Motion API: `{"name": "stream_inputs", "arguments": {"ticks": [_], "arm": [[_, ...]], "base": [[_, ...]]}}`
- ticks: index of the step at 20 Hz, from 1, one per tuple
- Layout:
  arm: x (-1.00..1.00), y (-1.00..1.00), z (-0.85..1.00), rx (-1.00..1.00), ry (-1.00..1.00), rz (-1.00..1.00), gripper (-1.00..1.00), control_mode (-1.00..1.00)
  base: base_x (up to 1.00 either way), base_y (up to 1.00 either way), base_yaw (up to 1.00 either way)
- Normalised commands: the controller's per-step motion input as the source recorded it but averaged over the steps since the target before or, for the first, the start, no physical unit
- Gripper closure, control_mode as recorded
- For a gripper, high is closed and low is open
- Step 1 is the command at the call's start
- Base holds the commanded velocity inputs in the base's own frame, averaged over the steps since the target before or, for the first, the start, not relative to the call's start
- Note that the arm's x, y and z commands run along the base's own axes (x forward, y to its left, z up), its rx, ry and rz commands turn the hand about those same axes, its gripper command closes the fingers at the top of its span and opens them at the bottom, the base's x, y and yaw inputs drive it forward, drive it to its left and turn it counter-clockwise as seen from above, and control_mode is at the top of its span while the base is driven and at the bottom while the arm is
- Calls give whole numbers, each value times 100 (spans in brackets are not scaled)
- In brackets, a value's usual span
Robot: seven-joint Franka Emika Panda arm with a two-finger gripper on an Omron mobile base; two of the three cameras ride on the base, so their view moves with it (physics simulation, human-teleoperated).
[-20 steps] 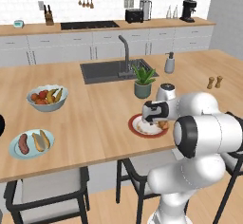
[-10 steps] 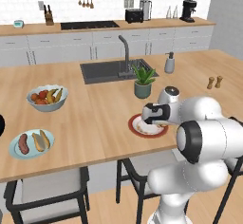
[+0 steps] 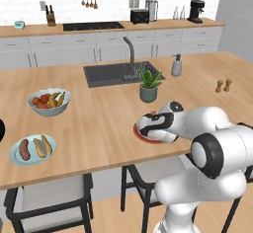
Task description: Place one bun and one sausage from the bowl on each plate.
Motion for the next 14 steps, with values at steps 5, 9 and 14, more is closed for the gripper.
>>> {"name": "stream_inputs", "arguments": {"ticks": [5,9,14], "arm": [[11,35,50,4,11,0,-100,-100],[1,-7,7,12,22,0,-100,-100],[8,-35,-27,14,5,0,-100,-100]], "base": [[0,0,0],[0,0,0],[0,0,0]]}}
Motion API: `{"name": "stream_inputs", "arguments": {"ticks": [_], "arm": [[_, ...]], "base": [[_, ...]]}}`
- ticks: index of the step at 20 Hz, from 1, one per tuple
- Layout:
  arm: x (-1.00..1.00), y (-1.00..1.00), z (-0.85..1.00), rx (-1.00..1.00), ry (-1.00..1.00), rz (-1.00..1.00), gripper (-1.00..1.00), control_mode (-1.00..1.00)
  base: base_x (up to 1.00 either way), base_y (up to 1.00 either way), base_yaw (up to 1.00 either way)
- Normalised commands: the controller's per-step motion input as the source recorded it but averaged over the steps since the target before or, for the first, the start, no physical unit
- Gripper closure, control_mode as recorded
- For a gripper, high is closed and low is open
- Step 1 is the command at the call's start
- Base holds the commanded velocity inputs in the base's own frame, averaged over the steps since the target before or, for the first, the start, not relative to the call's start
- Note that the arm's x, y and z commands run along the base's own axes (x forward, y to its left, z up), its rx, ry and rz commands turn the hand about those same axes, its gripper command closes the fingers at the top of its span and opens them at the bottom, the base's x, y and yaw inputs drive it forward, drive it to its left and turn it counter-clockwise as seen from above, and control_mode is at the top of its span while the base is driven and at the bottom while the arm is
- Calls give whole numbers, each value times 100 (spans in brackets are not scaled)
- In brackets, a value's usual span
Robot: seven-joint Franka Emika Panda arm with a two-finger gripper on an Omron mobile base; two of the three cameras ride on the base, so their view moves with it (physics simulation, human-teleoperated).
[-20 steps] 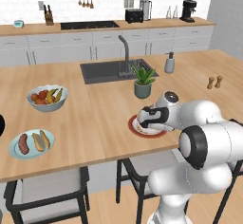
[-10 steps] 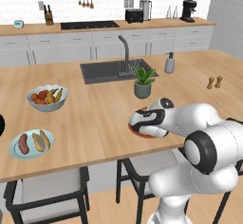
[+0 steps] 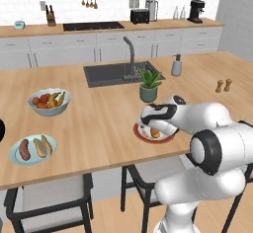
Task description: Place one bun and one sausage from the bowl on each plate.
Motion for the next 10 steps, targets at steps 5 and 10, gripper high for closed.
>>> {"name": "stream_inputs", "arguments": {"ticks": [5,10], "arm": [[0,-22,-41,9,0,0,-100,-100],[0,-24,-56,10,-2,0,-100,-100]], "base": [[0,0,0],[0,0,0]]}}
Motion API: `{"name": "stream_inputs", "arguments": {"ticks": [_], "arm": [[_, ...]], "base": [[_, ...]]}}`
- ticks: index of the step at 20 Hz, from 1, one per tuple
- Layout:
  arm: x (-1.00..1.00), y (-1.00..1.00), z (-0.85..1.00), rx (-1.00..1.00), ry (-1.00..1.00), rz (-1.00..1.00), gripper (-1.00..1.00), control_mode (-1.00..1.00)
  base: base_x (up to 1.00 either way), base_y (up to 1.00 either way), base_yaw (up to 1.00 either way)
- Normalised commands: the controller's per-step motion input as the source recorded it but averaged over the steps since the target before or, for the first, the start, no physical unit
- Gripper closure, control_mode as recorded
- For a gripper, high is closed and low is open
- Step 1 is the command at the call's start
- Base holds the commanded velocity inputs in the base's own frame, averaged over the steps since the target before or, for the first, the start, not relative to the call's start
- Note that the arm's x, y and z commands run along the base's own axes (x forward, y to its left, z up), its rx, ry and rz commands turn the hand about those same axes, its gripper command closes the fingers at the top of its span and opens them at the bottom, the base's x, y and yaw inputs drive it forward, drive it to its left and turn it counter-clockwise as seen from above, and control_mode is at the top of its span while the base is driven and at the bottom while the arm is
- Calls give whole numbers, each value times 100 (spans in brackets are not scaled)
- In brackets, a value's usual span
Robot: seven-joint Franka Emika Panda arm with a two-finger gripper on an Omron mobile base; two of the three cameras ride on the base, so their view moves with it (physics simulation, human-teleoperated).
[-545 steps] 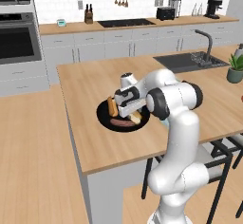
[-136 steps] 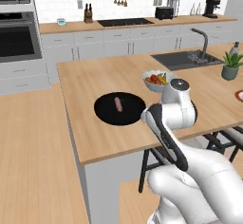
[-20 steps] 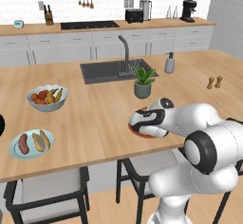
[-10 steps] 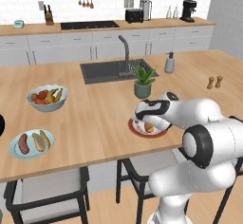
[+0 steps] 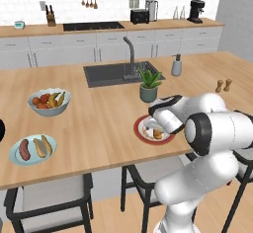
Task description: Place one bun and one sausage from the bowl on each plate.
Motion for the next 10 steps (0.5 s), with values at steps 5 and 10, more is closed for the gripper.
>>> {"name": "stream_inputs", "arguments": {"ticks": [5,10], "arm": [[0,-39,-21,5,-3,0,-100,-100],[10,-17,3,-5,17,0,-100,-100]], "base": [[0,0,0],[0,0,0]]}}
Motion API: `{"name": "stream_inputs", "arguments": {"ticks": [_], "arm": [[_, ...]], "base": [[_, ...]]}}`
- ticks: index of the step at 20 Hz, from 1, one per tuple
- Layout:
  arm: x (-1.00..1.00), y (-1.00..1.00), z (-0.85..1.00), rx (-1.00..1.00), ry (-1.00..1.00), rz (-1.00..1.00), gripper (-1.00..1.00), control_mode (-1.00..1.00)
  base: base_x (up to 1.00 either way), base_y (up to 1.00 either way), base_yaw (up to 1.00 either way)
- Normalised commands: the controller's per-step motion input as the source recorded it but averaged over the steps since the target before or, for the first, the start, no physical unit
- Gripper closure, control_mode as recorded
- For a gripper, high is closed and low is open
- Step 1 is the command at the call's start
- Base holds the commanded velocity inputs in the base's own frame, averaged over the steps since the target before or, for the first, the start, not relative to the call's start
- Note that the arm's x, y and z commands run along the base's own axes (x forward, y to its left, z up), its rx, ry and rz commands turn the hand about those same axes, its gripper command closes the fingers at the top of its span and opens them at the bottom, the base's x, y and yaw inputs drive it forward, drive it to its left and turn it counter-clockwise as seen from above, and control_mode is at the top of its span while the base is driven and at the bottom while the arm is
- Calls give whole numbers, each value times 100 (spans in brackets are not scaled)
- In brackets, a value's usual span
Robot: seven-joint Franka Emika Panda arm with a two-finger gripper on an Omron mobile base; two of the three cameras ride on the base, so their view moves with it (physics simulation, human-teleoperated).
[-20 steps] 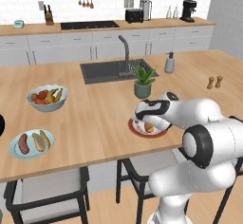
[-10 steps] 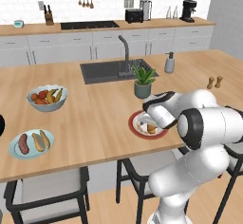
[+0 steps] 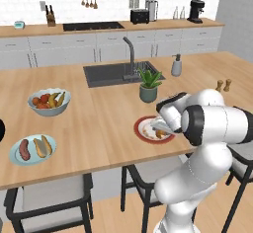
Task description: Place one bun and one sausage from the bowl on each plate.
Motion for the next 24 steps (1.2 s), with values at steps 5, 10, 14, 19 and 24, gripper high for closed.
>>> {"name": "stream_inputs", "arguments": {"ticks": [5,10,14,19,24], "arm": [[8,6,53,-18,21,0,-100,-100],[3,1,68,-19,11,0,-100,-100],[1,0,55,-20,10,0,-100,-100],[-8,23,50,-31,23,0,-100,-100],[-91,37,3,-14,1,-2,-100,-100]], "base": [[0,0,0],[0,0,0],[0,0,0],[0,0,0],[0,0,0]]}}
